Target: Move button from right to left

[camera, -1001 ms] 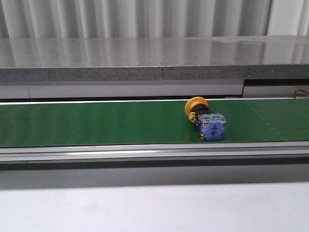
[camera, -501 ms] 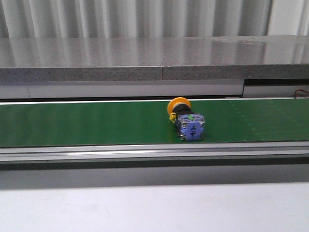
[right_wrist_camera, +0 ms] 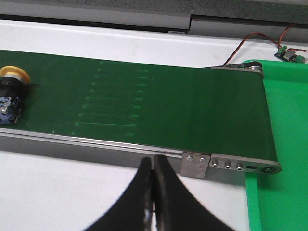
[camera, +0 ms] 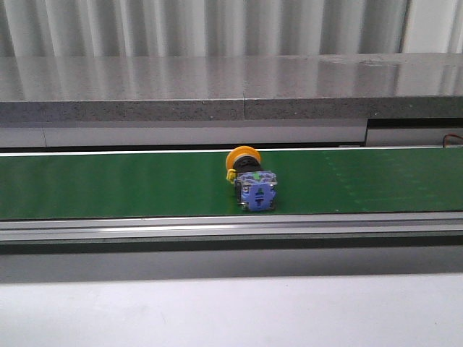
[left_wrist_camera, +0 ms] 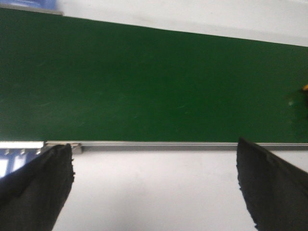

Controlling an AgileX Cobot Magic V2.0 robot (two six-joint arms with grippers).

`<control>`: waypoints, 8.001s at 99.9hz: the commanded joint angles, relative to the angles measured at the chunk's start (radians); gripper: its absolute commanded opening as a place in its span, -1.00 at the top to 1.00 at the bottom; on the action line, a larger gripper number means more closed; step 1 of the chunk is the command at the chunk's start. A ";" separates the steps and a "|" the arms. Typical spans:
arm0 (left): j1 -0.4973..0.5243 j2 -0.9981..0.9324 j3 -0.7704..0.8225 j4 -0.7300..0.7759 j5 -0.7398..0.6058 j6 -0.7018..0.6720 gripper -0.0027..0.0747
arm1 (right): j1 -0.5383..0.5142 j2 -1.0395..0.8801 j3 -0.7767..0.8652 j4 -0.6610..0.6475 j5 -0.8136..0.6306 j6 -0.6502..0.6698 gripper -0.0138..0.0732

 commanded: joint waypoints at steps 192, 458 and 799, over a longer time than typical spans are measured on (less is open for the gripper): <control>-0.550 0.648 -0.391 0.384 -0.086 -0.374 0.98 | 0.001 0.003 -0.029 0.009 -0.068 -0.007 0.84; 0.609 0.850 -0.329 -0.065 -0.205 0.632 0.40 | 0.001 0.003 -0.029 0.009 -0.068 -0.007 0.84; 0.050 -0.993 0.838 0.211 -0.812 0.078 0.98 | 0.001 0.003 -0.029 0.010 -0.062 -0.007 0.84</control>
